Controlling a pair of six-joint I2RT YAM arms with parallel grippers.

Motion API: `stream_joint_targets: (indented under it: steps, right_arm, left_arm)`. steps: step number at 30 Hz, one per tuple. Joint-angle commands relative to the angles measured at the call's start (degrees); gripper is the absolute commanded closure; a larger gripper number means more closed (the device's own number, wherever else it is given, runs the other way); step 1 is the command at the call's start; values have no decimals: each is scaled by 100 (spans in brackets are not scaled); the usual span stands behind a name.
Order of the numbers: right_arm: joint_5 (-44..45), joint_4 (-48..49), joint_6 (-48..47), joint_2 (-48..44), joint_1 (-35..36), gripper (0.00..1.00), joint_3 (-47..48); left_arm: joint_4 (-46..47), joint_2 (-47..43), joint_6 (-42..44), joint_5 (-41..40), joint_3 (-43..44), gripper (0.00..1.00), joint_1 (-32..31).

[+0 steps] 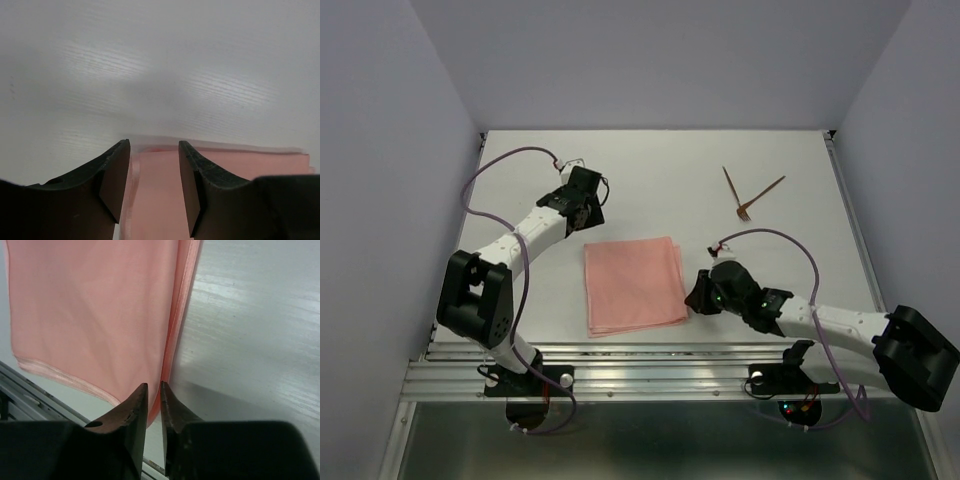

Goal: Fold the napkin into a case and place the utensils inside
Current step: Smooth out the lower triangle-folded napkin at the center of the board.

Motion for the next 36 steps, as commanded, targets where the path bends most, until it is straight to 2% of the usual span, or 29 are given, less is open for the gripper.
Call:
stream_joint_targets:
  steps: [1,5,10,20,29,36]
  right_arm:
    - [-603,-222,-413,-199,21,80,208]
    - [-1227,-187,-625,-77,126,84,314]
    - [-1395,-38,-652,344,179,85,288]
    - [-500,-248,-432,591,179,86,305]
    - [81,-547,-168,680,179,85,437]
    - [644,-687,-388,231,39,72,973]
  left_arm:
    - [59,-482,-117,187,-446,45,106]
    - [208,-491,-188,372,-842,46,273]
    - [349,-412,-302,478,-1211,46,379]
    - [726,1,-381,864,-1432,51,405]
    - [912,554,-364,988,-1010,51,405]
    - [727,529,-258,839,-579,52,423]
